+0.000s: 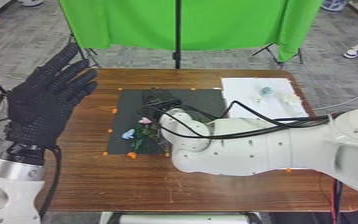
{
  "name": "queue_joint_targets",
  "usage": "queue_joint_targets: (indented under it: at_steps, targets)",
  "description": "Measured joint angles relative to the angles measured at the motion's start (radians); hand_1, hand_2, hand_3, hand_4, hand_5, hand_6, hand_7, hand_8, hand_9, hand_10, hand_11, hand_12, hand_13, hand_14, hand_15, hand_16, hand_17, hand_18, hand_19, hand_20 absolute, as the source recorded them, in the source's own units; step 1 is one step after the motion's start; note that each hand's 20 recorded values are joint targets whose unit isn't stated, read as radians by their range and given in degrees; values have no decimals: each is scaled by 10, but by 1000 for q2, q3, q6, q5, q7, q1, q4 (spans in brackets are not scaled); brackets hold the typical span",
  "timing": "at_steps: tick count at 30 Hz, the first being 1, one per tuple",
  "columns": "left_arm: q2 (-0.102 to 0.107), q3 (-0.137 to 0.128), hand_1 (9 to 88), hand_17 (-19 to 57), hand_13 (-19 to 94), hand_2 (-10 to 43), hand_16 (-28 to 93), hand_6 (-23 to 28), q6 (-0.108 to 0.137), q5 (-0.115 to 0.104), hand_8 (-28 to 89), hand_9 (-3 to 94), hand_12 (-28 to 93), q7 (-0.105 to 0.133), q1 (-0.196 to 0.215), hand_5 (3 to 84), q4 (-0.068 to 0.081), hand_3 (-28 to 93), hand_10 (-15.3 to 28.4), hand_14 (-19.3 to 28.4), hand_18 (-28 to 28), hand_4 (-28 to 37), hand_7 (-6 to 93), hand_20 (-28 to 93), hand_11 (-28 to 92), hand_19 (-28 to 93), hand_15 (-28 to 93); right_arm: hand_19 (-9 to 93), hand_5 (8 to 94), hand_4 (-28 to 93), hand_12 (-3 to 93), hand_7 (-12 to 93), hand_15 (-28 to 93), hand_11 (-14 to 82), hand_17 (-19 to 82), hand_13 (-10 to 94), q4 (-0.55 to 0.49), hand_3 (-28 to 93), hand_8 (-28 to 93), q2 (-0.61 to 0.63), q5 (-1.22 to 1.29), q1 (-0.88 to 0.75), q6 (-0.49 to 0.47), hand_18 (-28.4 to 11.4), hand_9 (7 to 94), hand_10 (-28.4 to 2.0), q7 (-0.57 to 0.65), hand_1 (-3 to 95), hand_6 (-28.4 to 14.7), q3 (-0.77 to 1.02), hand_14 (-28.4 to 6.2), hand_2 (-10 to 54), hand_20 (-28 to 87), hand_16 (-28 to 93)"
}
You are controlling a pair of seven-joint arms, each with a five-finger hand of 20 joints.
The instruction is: Arrange flowers
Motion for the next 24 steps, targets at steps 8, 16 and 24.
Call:
queue_joint_targets:
  at_steps: [8, 16, 24]
  targets:
    - [-16, 1, 202, -180, 118, 81, 95, 71, -1, 0, -58, 228, 231, -11, -6, 309, 1, 747, 185, 284, 284, -256, 110, 275, 41, 432, 174, 932, 882, -226, 185, 135, 689, 309, 437, 836, -13, 824, -118, 31, -3, -30, -64, -239, 937, -133, -11, 243, 8, 32, -90, 101, 452, 201]
    - [-16, 1, 202, -183, 115, 81, 99, 70, 0, 0, -60, 226, 235, -10, -4, 305, 1, 749, 182, 284, 284, -260, 117, 256, 37, 439, 158, 932, 873, -228, 185, 126, 691, 307, 435, 833, -26, 826, -122, 39, 19, -37, -97, -240, 937, -134, -43, 241, 11, 43, -93, 100, 457, 205]
    - [-16, 9, 206, -166, 145, 73, 91, 71, -1, 0, -69, 244, 219, -12, -12, 319, 4, 754, 185, 284, 284, -260, 118, 241, 46, 445, 183, 932, 822, -232, 194, 112, 697, 302, 427, 824, -26, 817, -124, 39, 49, -49, -144, -240, 937, -133, -58, 232, 17, 74, -93, 100, 458, 207]
